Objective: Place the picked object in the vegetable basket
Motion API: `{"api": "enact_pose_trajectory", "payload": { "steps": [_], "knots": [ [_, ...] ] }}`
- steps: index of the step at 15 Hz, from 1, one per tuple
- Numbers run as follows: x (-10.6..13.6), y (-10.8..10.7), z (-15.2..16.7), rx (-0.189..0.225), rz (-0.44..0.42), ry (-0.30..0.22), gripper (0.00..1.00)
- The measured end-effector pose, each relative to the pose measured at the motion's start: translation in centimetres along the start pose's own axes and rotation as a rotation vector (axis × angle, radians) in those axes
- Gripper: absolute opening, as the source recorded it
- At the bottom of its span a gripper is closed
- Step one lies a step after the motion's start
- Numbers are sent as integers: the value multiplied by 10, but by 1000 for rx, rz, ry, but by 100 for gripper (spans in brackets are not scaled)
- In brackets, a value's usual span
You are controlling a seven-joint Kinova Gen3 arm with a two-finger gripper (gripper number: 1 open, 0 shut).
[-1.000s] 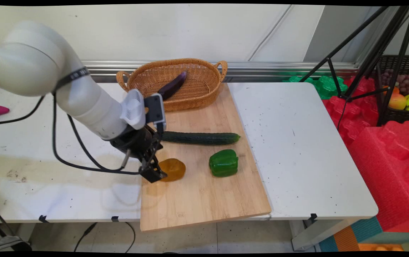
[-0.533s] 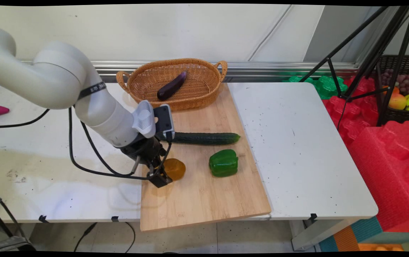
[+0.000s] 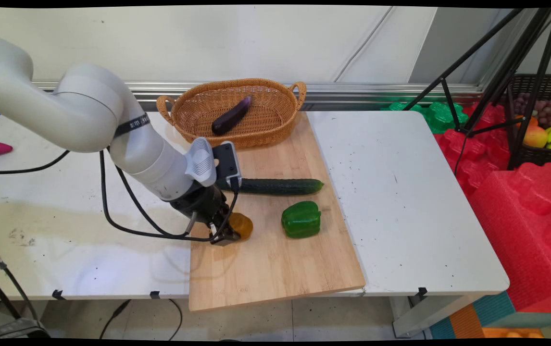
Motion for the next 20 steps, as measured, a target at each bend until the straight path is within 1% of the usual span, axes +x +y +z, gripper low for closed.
{"api": "enact_pose_trajectory", "payload": {
  "steps": [2,4,8,10,12,14,17,20],
  "knots": [
    [3,0,-6,2,-5,14,0],
    [9,0,-21,13,-13,44,0],
    [22,-6,-52,49,-26,107,0],
    [33,-14,-73,83,-39,154,0],
    [46,-27,-91,123,-56,201,0],
    [57,-39,-102,155,-73,233,0],
    [80,-70,-113,221,-113,284,0],
    [101,-105,-110,274,-153,311,0]
  ]
}}
